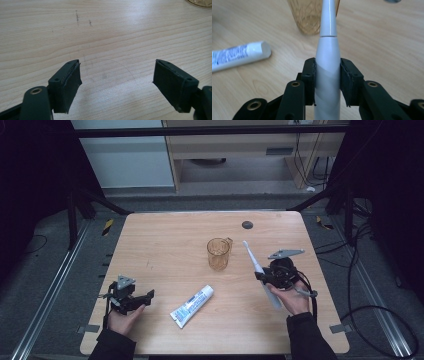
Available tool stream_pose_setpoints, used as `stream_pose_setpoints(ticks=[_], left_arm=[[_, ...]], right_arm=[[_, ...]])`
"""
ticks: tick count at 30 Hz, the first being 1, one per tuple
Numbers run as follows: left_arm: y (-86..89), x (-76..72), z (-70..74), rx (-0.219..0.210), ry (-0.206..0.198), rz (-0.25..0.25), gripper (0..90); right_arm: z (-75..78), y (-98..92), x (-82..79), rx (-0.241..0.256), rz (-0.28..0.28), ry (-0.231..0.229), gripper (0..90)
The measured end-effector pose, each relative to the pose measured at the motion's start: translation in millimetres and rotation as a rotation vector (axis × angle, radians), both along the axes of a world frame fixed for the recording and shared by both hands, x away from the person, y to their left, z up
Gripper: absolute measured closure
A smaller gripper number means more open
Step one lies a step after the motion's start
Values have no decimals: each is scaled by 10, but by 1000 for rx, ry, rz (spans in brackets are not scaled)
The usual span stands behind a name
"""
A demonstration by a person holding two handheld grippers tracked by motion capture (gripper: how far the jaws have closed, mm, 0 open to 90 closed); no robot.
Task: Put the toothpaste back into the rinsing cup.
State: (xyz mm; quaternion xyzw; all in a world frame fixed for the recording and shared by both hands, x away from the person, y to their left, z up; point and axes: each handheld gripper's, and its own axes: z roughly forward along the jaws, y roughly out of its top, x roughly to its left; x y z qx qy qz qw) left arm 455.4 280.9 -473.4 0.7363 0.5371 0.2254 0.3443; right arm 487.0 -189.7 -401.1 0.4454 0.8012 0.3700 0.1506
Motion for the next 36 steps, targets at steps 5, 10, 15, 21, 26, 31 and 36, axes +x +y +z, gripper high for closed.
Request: stream_pose_setpoints(ticks=[5, 10, 15, 21, 26, 31, 36], left_arm=[[0, -2, 1, 0, -1, 0, 213], [-1, -3, 1, -2, -3, -1, 213], [8, -4, 5, -7, -1, -4, 215], [6, -5, 8, -7, -1, -7, 215], [9, -6, 9, -10, -2, -7, 215], [6, -5, 10, -16, -7, -4, 215], [9, -4, 10, -19, -5, -4, 215]], right_arm=[[74, -31, 6, 72, -50, -74, 672], [164, -36, 22, 149, -102, -161, 672], [233, 11, 56, 222, -155, -250, 672], [284, 98, 121, 269, -193, -324, 672], [331, 214, 201, 297, -207, -361, 672], [341, 301, 260, 319, -226, -399, 672], [370, 391, 335, 364, -256, -445, 672]])
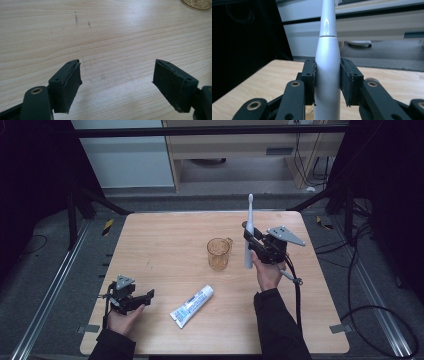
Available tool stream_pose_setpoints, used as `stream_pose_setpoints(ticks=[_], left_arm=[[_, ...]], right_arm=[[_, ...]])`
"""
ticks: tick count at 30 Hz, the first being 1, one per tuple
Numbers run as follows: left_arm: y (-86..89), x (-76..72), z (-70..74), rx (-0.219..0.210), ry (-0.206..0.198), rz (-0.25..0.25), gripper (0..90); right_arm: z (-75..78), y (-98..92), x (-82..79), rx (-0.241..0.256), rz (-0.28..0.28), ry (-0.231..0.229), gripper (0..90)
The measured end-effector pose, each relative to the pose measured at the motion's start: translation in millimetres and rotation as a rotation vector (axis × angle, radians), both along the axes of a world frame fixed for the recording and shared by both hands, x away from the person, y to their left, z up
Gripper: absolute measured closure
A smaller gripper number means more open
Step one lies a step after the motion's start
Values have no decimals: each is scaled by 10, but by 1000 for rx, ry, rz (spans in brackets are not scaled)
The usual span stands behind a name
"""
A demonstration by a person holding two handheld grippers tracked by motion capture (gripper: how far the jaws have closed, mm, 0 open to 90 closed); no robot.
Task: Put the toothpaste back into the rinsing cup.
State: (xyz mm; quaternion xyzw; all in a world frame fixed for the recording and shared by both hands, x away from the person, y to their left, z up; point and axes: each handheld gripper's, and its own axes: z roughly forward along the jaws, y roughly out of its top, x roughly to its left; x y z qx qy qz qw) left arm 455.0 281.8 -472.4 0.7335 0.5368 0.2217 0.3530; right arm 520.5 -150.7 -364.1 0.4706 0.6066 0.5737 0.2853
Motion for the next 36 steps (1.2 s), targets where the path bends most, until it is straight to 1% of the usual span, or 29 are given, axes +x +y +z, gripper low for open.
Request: stream_pose_setpoints(ticks=[3, 4, 5, 8, 16, 23, 30, 36], left_arm=[[1, 0, 0, -2, 0, 0, 215], [1, 0, 0, -2, 0, -1, 215], [1, 0, 0, -3, 0, -1, 215], [3, 0, 0, -4, 0, -1, 215], [11, 4, -1, -7, 1, -1, 215], [18, 7, 0, -12, 1, 0, 217], [18, 10, -2, -14, 4, -2, 217], [24, 12, -3, -15, 6, -3, 218]], right_arm=[[31, 59, 53, 9, -14, -23, 672], [50, 97, 93, 19, -23, -36, 672], [50, 97, 93, 19, -23, -36, 672], [63, 152, 156, 36, -26, -61, 671], [77, 300, 326, 49, -55, -114, 671], [76, 414, 467, 58, -64, -132, 671], [34, 536, 581, 60, -66, -154, 671], [-42, 640, 648, 60, -51, -139, 671]])
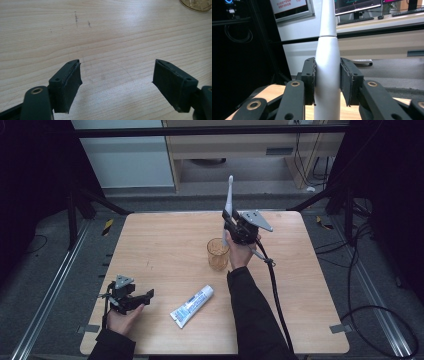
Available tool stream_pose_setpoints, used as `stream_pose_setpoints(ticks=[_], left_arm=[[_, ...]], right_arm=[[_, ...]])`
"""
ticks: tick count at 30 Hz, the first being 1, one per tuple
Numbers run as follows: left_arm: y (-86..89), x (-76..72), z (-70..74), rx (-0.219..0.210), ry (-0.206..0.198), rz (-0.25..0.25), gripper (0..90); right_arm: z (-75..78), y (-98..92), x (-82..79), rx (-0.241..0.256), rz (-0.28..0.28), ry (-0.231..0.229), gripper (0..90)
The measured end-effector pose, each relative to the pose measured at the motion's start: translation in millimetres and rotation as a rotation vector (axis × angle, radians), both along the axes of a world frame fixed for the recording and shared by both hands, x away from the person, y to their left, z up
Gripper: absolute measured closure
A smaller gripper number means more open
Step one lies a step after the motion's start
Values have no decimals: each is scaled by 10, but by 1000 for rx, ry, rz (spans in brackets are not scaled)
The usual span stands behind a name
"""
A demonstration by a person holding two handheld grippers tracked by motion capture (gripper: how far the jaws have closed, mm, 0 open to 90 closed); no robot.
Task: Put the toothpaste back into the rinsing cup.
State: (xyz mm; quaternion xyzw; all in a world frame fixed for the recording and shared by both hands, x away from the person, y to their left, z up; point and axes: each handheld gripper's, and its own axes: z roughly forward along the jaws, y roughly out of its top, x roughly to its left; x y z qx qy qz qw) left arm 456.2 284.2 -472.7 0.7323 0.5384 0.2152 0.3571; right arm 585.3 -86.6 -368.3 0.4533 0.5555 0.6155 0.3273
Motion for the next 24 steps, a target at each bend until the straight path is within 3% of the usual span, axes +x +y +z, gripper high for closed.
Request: stream_pose_setpoints(ticks=[11, 24], left_arm=[[-4, -1, 0, -1, -1, -1, 218], [-10, 0, -2, 4, 0, -2, 218]], right_arm=[[-177, 129, 57, -25, 14, 28, 671], [-372, 98, 60, -42, 21, 73, 670]])
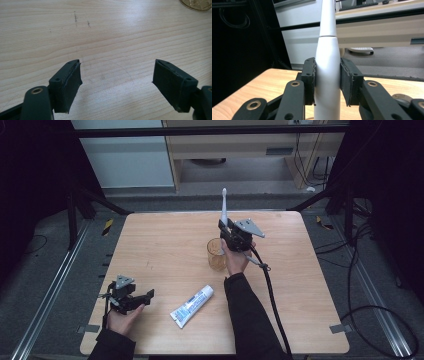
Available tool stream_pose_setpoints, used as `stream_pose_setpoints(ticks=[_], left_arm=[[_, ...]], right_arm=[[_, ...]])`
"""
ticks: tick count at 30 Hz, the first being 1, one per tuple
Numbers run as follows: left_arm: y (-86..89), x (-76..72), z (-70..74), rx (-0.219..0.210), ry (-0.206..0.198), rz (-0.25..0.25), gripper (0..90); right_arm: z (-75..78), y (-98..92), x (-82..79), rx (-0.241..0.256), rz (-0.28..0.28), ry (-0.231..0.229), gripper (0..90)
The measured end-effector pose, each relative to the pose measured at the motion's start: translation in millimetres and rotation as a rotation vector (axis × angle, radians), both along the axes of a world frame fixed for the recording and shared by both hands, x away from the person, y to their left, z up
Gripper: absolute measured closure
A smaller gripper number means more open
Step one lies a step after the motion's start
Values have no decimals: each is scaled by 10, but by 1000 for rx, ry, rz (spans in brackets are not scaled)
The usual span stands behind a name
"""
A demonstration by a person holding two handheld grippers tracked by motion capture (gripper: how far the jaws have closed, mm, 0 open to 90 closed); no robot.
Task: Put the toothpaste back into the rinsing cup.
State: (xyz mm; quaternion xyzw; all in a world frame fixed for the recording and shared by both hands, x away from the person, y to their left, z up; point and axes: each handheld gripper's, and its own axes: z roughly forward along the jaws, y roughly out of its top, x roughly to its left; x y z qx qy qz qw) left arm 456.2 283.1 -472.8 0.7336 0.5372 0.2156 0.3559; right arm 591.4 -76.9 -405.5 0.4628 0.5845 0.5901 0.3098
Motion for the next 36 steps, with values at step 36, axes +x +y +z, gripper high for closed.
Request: stream_pose_setpoints(ticks=[36], left_arm=[[-14, -5, 5, 4, -4, 0, 219]], right_arm=[[-306, -51, -174, -102, 82, 146, 668]])
